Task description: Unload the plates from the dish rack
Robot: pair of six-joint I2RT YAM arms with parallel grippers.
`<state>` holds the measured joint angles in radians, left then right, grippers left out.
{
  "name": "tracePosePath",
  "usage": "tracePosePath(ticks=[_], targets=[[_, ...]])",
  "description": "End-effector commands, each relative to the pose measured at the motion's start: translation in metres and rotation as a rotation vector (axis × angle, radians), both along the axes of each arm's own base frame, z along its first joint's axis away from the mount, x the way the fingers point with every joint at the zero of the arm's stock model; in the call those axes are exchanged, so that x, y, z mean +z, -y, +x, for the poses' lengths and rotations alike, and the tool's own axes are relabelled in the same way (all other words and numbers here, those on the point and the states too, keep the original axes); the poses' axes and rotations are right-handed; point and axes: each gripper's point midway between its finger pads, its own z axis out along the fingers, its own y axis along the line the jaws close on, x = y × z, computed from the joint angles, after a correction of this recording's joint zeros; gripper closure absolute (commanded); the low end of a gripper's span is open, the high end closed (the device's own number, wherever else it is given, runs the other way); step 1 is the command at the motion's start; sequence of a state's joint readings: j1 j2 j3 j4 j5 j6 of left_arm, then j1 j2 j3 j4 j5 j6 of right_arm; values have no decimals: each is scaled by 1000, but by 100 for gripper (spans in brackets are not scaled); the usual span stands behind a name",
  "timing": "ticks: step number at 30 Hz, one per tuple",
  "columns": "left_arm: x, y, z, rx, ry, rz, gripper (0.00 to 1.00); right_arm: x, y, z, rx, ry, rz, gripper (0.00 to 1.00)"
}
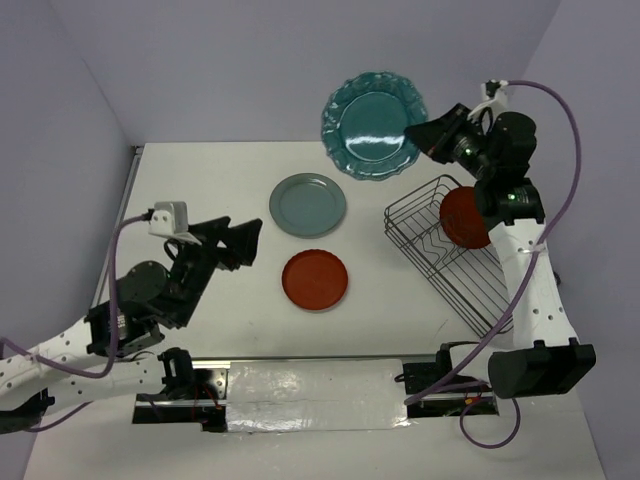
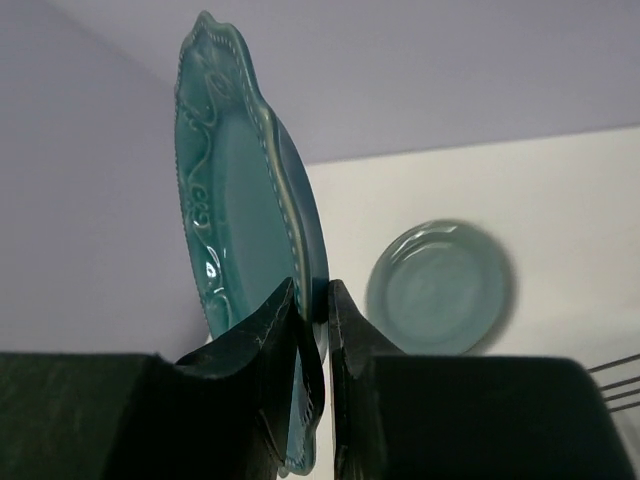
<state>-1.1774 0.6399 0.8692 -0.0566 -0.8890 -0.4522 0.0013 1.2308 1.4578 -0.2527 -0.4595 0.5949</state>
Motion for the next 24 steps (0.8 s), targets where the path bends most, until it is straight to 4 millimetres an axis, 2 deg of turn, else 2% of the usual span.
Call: tracePosePath(ticks=[1, 2, 3, 4, 5, 6, 7, 12, 13, 14, 16, 18, 21, 23, 24], targets=[[20, 13, 3, -46, -20, 40, 17, 63, -38, -40, 137, 195, 130, 100], [35, 11, 6, -39, -15, 24, 16, 47, -48, -41, 158, 172, 137, 100], [33, 24, 8, -80, -28, 46, 16, 43, -51, -43, 161, 181, 143, 100], [40, 20, 12, -73, -35, 44, 15, 42, -53, -48, 161, 190, 155, 100], [38, 34, 11, -144, -58, 41, 13, 25, -58, -48, 174, 159, 163, 100], [38, 35, 11, -174, -73, 40, 13, 18, -59, -50, 177, 154, 163, 100], [40, 30, 17, -172, -81, 23, 13, 1, -61, -53, 181, 124, 175, 100], [50, 43, 19, -313, -89, -63, 12, -24, -71, -75, 249, 143, 205, 100], [50, 46, 19, -332, -93, -63, 12, -37, -72, -78, 257, 126, 206, 100], [44, 53, 22, -345, -117, -45, 12, -34, -73, -88, 276, 153, 205, 100], [41, 56, 23, -353, -135, -28, 12, -47, -71, -93, 272, 137, 197, 100], [27, 55, 28, -330, -159, 2, 11, -47, -69, -103, 274, 164, 197, 100], [15, 50, 33, -298, -172, 20, 10, -58, -71, -115, 295, 157, 204, 100], [8, 51, 33, -301, -181, 23, 11, -53, -71, -124, 315, 182, 218, 100], [6, 52, 34, -302, -185, 22, 11, -58, -73, -125, 320, 175, 224, 100]])
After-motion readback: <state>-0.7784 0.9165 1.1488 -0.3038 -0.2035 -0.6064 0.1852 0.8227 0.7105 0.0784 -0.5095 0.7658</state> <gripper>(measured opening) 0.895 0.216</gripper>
